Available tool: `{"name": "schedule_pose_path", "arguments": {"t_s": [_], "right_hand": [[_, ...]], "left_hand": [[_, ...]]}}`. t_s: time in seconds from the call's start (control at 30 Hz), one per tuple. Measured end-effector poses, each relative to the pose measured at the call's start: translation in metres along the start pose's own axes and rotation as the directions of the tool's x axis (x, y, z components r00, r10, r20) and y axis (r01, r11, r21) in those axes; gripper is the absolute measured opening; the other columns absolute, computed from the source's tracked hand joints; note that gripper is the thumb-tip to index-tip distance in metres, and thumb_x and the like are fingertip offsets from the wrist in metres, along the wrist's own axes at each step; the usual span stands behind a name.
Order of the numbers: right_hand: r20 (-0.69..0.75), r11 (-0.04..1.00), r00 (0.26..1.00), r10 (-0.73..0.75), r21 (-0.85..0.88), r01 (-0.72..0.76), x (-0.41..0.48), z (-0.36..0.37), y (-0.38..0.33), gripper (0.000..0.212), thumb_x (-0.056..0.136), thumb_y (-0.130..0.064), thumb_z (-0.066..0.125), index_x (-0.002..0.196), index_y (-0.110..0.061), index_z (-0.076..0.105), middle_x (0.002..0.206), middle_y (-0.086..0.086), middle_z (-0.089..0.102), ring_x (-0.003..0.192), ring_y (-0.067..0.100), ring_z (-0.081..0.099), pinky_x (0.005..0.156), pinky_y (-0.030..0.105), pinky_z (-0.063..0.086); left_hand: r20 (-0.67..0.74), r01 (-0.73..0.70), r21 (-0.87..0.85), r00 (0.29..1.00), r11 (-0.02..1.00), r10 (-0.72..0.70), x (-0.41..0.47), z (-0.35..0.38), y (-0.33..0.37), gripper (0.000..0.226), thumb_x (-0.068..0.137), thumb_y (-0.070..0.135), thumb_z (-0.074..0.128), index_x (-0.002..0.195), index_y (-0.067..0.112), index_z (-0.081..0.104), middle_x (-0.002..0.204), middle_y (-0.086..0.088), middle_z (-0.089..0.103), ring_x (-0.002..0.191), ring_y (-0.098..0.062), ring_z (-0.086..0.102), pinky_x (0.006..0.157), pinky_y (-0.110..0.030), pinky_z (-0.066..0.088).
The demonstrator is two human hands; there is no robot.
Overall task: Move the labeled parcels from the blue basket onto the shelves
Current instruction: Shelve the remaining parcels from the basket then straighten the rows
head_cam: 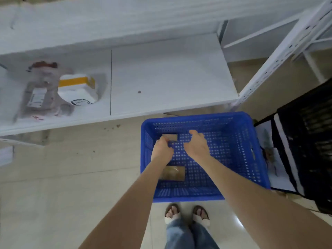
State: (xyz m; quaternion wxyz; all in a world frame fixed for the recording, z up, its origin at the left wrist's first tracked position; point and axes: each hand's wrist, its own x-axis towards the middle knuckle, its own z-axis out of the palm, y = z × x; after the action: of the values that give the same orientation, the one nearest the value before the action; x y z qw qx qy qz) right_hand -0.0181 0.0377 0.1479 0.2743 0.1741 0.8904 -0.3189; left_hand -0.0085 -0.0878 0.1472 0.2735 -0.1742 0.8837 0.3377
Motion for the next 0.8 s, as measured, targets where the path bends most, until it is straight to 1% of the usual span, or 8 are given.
{"name": "schedule_pose_path", "arguments": {"t_s": [0.1,0.17,0.33,0.43,0.5,0.6,0.67,0.8], "right_hand": [[0.087,1.000,0.996,0.004,0.005,-0.004,0.051,0.062,0.040,0.066,0.094,-0.022,0.055,0.150,-0.018,0.019,0.151,0.010,0.029,0.130,0.030,0.042,0.102,0.044,0.042],[0.154,0.998,0.988,0.031,0.045,-0.038,0.085,0.102,0.064,0.069,0.096,-0.023,0.054,0.152,-0.020,0.014,0.155,0.007,0.026,0.134,0.027,0.039,0.103,0.040,0.042],[0.318,0.926,0.937,0.143,0.291,-0.240,0.165,0.185,0.113,0.069,0.099,-0.016,0.049,0.153,-0.023,0.008,0.157,0.002,0.023,0.132,0.026,0.041,0.101,0.035,0.041],[0.383,0.852,0.901,0.201,0.385,-0.354,0.204,0.225,0.130,0.059,0.101,-0.014,0.042,0.153,-0.020,0.014,0.157,0.001,0.022,0.130,0.025,0.044,0.100,0.033,0.041],[0.420,0.791,0.877,0.233,0.442,-0.422,0.225,0.247,0.137,0.053,0.103,-0.018,0.038,0.152,-0.019,0.019,0.156,0.002,0.023,0.134,0.025,0.039,0.107,0.037,0.039],[0.488,0.696,0.835,0.255,0.507,-0.509,0.251,0.270,0.144,0.042,0.105,-0.027,0.033,0.145,-0.015,0.034,0.147,0.004,0.037,0.130,0.022,0.041,0.105,0.033,0.039],[0.508,0.660,0.821,0.260,0.527,-0.535,0.262,0.279,0.147,0.040,0.104,-0.030,0.035,0.142,-0.016,0.040,0.143,0.004,0.042,0.125,0.021,0.043,0.099,0.032,0.041],[0.505,0.639,0.822,0.263,0.547,-0.541,0.275,0.279,0.157,0.036,0.102,-0.029,0.043,0.135,-0.015,0.049,0.138,0.005,0.047,0.114,0.019,0.045,0.101,0.033,0.039]], "left_hand": [[0.031,0.083,0.009,0.996,0.997,-0.083,0.047,0.054,-0.050,0.035,0.094,0.011,0.039,0.129,0.009,0.046,0.120,-0.010,0.056,0.106,-0.030,0.055,0.077,-0.033,0.042],[0.056,0.118,0.030,0.991,0.993,-0.120,0.080,0.089,-0.082,0.041,0.096,0.008,0.036,0.136,0.011,0.042,0.119,-0.012,0.058,0.105,-0.030,0.056,0.073,-0.032,0.041],[0.088,0.190,0.074,0.977,0.979,-0.196,0.166,0.154,-0.143,0.057,0.095,0.004,0.037,0.148,0.013,0.020,0.138,-0.017,0.044,0.118,-0.034,0.051,0.083,-0.038,0.045],[0.036,0.183,0.104,0.982,0.978,-0.188,0.218,0.174,-0.164,0.063,0.095,0.010,0.041,0.150,0.012,0.010,0.145,-0.021,0.033,0.126,-0.039,0.043,0.098,-0.045,0.042],[0.012,0.187,0.105,0.982,0.977,-0.189,0.250,0.184,-0.175,0.067,0.095,0.015,0.045,0.150,0.008,0.007,0.148,-0.024,0.025,0.129,-0.041,0.039,0.101,-0.045,0.037],[-0.012,0.239,0.084,0.971,0.967,-0.239,0.285,0.200,-0.190,0.082,0.092,0.031,0.054,0.151,0.009,0.001,0.152,-0.022,0.017,0.136,-0.039,0.028,0.110,-0.047,0.030],[-0.029,0.271,0.105,0.963,0.957,-0.269,0.297,0.212,-0.197,0.097,0.085,0.043,0.061,0.150,0.011,-0.004,0.153,-0.020,0.013,0.139,-0.038,0.022,0.112,-0.049,0.027],[-0.089,0.310,0.215,0.951,0.926,-0.298,0.305,0.226,-0.198,0.108,0.080,0.044,0.069,0.149,0.014,-0.008,0.151,-0.018,0.011,0.139,-0.040,0.017,0.110,-0.051,0.030]]}}
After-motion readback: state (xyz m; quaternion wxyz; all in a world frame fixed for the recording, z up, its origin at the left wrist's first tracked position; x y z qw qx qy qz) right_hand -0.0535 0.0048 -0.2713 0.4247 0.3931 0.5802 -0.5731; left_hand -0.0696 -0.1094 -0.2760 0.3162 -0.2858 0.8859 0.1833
